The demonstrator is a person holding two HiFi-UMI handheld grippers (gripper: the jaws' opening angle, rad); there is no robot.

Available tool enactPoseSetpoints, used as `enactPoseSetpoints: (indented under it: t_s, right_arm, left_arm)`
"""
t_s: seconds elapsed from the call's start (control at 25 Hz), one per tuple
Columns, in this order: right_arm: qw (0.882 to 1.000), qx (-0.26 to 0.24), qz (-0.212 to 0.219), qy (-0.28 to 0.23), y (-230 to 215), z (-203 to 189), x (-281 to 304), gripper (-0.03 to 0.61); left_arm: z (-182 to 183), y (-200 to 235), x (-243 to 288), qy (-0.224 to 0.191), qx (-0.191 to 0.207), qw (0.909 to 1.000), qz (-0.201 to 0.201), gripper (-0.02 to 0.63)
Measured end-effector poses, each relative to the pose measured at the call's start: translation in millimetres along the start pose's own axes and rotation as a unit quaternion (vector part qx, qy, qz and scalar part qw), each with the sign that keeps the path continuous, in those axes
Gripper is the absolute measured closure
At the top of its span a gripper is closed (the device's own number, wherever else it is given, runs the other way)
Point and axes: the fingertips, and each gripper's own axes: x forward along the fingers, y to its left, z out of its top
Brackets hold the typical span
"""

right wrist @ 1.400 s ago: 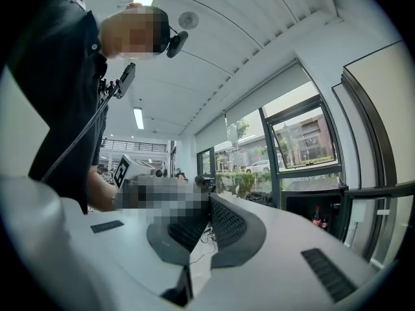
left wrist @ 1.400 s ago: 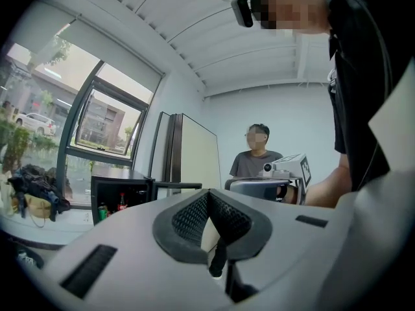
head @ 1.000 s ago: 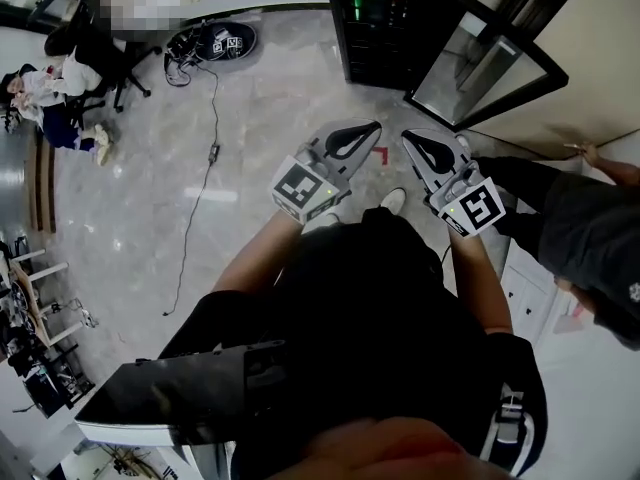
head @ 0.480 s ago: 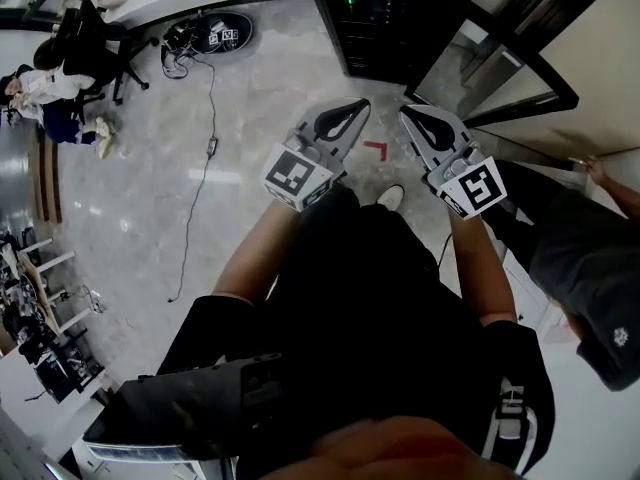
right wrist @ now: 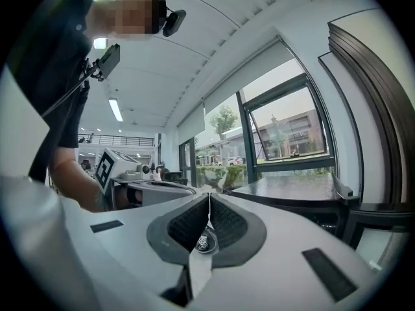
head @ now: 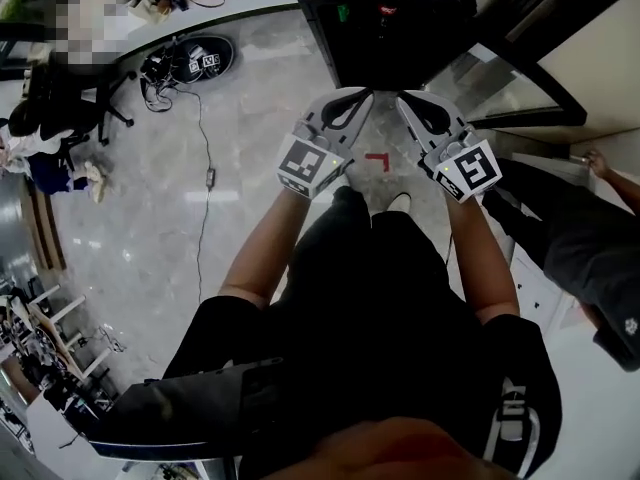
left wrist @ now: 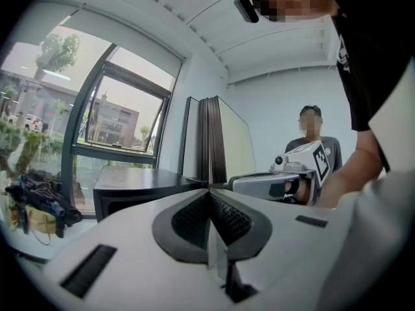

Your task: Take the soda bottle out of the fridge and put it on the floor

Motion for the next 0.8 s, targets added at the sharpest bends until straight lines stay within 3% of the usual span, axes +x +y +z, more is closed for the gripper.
enactPoseSetpoints:
  t_s: [0.28, 0.4, 0.52, 0.8]
  right_arm:
    - [0.997, 0.016, -0.065, 0.028, -88.4, -63.9, 73.8, 0.563]
    - [0.994, 0.02, -0.1, 0.027, -127.5, -95.7, 89.1, 0.563]
    - [0.993, 0.02, -0.116, 0.032, -164.3, -134.0, 106.3, 0.558]
    - [0.99, 0.028, -0.134, 0.02, -223.2, -199.6, 141.0, 0.412]
  left_arm:
    - [-43.7, 87.7, 50.6, 0.008, -0.029, 0.9995, 0.005, 0.609]
    - [-65.3, 109.8, 69.5, 0.021, -0.039, 0.9987, 0.026, 0.609]
    - [-90.8, 130.5, 93.0, 0.004, -0.042, 0.998, 0.048, 0.609]
    - [-158.7, 165.5, 126.7, -0.016, -0.059, 0.9945, 0.085, 0.609]
